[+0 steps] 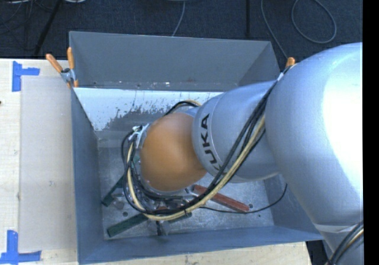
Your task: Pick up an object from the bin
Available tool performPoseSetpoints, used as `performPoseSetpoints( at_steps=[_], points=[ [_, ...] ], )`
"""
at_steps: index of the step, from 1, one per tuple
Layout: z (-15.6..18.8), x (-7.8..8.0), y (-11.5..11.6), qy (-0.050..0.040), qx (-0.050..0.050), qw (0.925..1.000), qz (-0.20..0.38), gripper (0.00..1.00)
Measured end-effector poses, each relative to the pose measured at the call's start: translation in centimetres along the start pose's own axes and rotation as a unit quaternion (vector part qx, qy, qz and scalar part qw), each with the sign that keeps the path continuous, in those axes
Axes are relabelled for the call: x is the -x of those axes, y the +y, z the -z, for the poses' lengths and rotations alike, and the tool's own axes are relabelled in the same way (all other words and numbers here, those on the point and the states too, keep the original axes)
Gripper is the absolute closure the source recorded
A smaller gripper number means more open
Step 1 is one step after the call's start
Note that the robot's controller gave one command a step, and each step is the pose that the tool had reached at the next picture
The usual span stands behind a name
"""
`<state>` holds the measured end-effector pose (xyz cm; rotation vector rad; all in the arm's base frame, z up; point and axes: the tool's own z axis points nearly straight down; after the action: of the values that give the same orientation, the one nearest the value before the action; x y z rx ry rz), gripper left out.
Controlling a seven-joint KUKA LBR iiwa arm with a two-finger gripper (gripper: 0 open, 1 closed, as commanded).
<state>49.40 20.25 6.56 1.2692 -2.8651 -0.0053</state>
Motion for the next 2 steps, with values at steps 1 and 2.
performPoseSetpoints(
  at_steps=[1, 2],
  points=[
    [0.4, 0.0, -0.46, -0.0031, -0.003, 1.0, -0.005, 1.0],
    [0.39, -0.01, -0.48, -0.003, -0.003, 1.0, -0.006, 1.0]
  ],
)
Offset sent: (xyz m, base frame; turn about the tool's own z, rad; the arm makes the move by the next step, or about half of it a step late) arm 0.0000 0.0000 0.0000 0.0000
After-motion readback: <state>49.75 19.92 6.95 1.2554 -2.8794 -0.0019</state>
